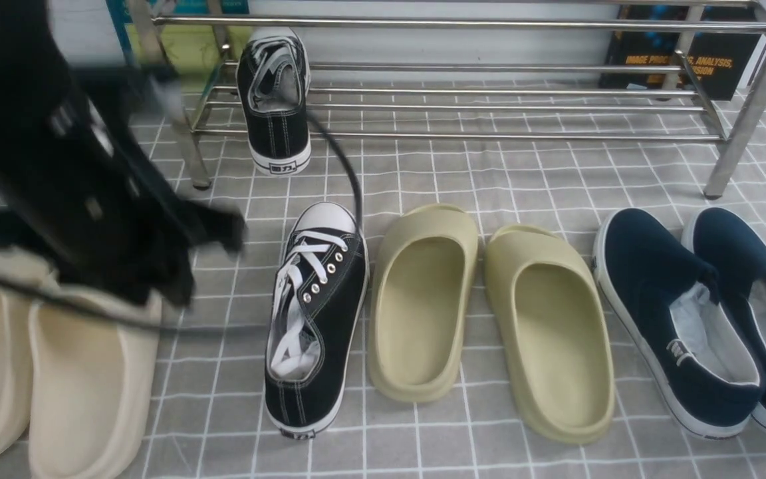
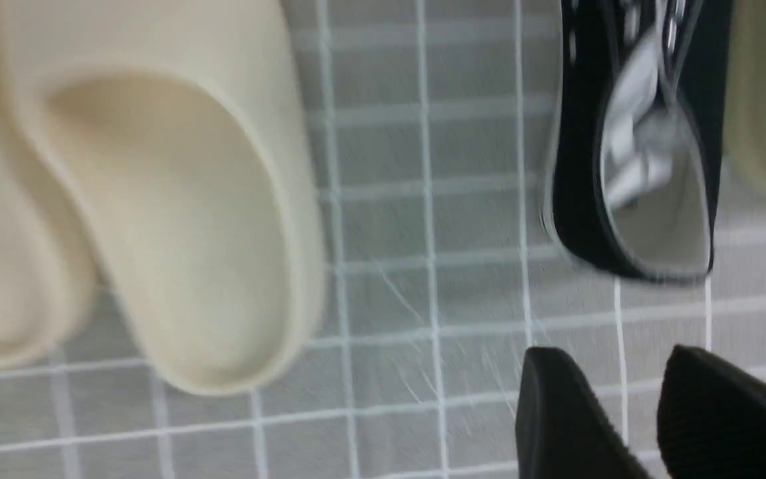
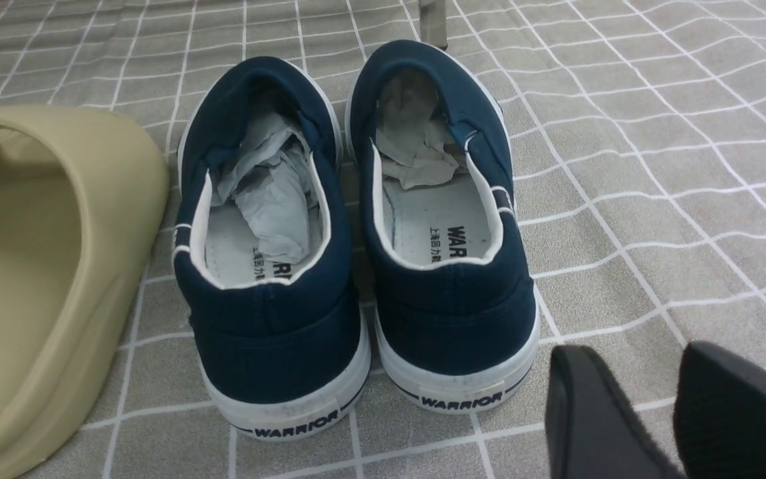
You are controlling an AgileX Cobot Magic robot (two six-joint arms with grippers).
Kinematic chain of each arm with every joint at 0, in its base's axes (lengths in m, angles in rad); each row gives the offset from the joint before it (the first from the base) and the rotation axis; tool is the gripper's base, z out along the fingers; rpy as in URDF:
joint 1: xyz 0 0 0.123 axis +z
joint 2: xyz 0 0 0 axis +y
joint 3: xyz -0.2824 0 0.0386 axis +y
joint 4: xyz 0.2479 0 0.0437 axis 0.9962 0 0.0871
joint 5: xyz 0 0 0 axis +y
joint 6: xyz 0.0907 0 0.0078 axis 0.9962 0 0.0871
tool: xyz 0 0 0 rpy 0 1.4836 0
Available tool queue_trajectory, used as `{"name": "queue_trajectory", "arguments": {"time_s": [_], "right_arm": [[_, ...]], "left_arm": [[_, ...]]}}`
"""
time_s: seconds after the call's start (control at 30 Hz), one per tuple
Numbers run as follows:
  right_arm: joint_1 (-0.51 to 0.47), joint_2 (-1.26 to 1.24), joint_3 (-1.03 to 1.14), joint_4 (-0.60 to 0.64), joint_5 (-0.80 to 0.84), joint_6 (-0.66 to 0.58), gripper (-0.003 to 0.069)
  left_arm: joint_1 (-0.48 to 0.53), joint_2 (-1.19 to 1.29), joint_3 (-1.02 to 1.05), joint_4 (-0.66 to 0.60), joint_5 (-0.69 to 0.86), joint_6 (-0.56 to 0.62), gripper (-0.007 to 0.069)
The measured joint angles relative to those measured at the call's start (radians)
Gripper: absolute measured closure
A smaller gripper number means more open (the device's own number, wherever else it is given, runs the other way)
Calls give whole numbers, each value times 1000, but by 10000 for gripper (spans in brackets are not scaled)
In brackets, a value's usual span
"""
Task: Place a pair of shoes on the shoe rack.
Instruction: Use the left arm to grab the shoe closest to it
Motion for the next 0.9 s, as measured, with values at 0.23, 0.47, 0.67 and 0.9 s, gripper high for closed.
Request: {"name": "queue_trajectory", "arguments": {"time_s": [0.23,0.47,0.67,0.9], "right_arm": [[0,0,0,0,0,0,419],[0,0,0,0,0,0,419],[0,0,0,0,0,0,419],[0,0,0,0,0,0,419]], "left_arm": [[-61,67,141,-45,-264,10,383],[-61,184,141,-7,-366,-10,377],[-61,313,141,72,-384,-117,352],[-61,346,141,80,-399,-143,471]]}}
